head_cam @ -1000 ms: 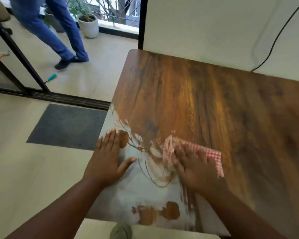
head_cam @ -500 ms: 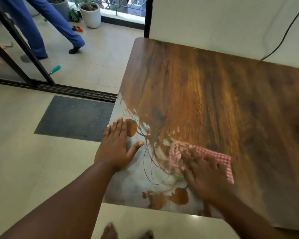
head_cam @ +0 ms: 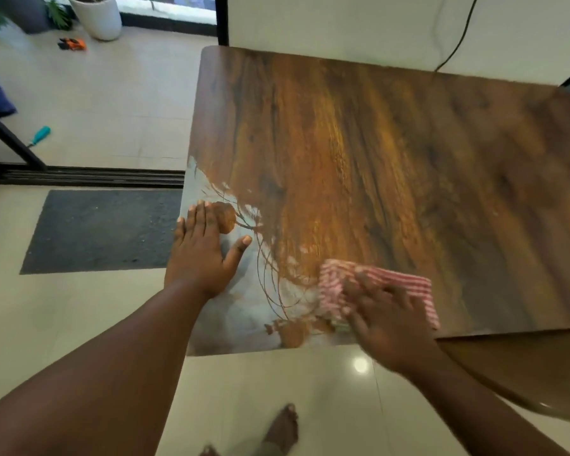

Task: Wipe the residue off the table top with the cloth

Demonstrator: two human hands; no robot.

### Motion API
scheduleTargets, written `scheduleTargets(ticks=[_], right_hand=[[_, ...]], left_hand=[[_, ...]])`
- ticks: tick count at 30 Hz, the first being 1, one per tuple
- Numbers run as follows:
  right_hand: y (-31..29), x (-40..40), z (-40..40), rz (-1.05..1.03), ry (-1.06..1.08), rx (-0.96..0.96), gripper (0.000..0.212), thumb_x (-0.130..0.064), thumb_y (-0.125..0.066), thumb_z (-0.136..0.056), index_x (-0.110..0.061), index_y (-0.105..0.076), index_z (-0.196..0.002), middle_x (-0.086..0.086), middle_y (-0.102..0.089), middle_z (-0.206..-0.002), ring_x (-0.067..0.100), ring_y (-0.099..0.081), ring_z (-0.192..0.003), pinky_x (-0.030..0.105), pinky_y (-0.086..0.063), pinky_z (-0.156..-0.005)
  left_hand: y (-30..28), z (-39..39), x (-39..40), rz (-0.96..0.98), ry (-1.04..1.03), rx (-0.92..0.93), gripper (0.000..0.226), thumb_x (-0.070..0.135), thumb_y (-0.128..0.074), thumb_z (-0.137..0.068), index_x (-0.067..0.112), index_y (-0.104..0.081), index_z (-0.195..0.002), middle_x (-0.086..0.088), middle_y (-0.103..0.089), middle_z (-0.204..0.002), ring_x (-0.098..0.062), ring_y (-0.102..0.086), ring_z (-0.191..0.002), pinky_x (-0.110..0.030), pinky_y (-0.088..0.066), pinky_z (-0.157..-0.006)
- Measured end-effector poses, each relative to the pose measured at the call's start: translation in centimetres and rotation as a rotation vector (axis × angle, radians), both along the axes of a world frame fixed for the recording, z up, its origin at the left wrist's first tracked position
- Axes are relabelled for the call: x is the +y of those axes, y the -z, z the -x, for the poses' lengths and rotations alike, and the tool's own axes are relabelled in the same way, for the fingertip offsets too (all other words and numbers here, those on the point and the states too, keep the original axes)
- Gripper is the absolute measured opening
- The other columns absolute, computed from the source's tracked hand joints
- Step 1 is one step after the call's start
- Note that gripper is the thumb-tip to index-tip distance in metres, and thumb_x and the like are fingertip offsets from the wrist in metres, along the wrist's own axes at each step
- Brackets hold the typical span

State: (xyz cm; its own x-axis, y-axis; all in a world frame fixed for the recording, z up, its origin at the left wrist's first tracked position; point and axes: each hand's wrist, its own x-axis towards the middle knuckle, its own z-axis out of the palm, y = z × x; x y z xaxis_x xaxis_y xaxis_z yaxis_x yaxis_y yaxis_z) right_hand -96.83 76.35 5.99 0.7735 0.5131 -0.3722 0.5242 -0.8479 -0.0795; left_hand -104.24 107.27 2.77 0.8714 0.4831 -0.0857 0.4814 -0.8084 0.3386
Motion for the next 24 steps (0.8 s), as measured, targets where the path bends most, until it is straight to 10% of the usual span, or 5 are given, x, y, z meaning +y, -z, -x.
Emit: scheduleTargets(ticks=[5, 11, 24], right_hand=[[0.1, -0.2, -1.2, 0.18, 0.195, -0.021, 0.061, -0.059, -0.004, -0.092, -0.037, -0.002, -0.15, -0.009, 0.005, -0.159, 0.037, -0.002, -0.143, 0.059, -0.014, -0.11], [0.3, 7.4, 10.8, -0.086, 0.006, -0.017, 0.053, -0.046, -0.035, -0.087, -0.039, -0.038, -0.139, -0.007, -0.038, -0.149, 0.041, -0.036, -0.123, 0.055, -0.032, -0.092], [0.9, 4.2, 8.7, -0.178, -0.104, -0.017, 0.047, -0.058, -0.007, -0.091, -0.066, 0.01, -0.134, -0.028, 0.013, -0.151, 0.026, 0.002, -0.143, 0.048, -0.004, -0.107]], left_hand=[[0.3, -0.2, 0.0, -0.036, 0.001, 0.033, 0.099, 0.076, -0.004, -0.082, 0.006, 0.008, -0.151, -0.012, 0.01, -0.16, -0.02, 0.015, -0.145, -0.035, 0.012, -0.117], [0.3, -0.2, 0.1, -0.022, 0.004, 0.011, 0.098, 0.075, -0.009, -0.084, 0.005, 0.007, -0.151, -0.013, 0.01, -0.159, -0.02, 0.015, -0.146, -0.037, 0.011, -0.117], [0.5, -0.2, 0.2, -0.028, -0.002, -0.001, 0.095, 0.074, -0.011, -0.086, 0.007, 0.008, -0.151, -0.012, 0.011, -0.159, -0.02, 0.015, -0.145, -0.036, 0.011, -0.117]])
